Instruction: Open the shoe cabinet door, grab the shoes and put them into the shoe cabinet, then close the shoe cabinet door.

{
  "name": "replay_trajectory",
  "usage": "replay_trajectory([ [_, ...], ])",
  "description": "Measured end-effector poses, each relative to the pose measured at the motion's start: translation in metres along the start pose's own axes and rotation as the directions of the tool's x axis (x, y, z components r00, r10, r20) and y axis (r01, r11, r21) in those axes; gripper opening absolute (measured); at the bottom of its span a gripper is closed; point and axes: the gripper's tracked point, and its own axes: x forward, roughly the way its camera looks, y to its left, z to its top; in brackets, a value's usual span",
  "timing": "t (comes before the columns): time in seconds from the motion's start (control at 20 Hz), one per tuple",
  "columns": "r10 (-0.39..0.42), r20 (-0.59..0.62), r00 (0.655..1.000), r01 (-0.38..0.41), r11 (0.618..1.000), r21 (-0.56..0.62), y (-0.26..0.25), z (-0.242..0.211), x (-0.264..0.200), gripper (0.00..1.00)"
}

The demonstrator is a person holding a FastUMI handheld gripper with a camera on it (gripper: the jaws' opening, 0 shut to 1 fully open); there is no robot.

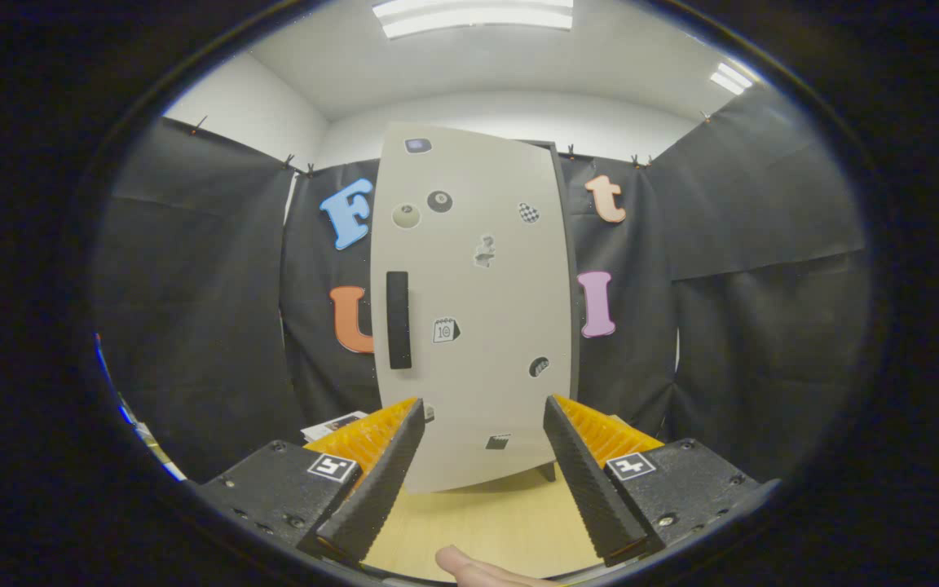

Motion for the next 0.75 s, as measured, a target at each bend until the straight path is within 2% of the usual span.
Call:
replay_trajectory([
  [0.3, 0.022, 0.004, 1.0, -0.022, 1.0, -0.017, -0.01, -0.008, -0.057, 0.97],
  [0.45, -0.007, -0.018, 1.0, 0.006, 1.0, -0.018, -0.025, -0.011, -0.069, 0.96],
  [0.75, -0.044, 0.034, 0.998, 0.045, 0.999, -0.025, -0.046, 0.005, -0.078, 0.97],
])
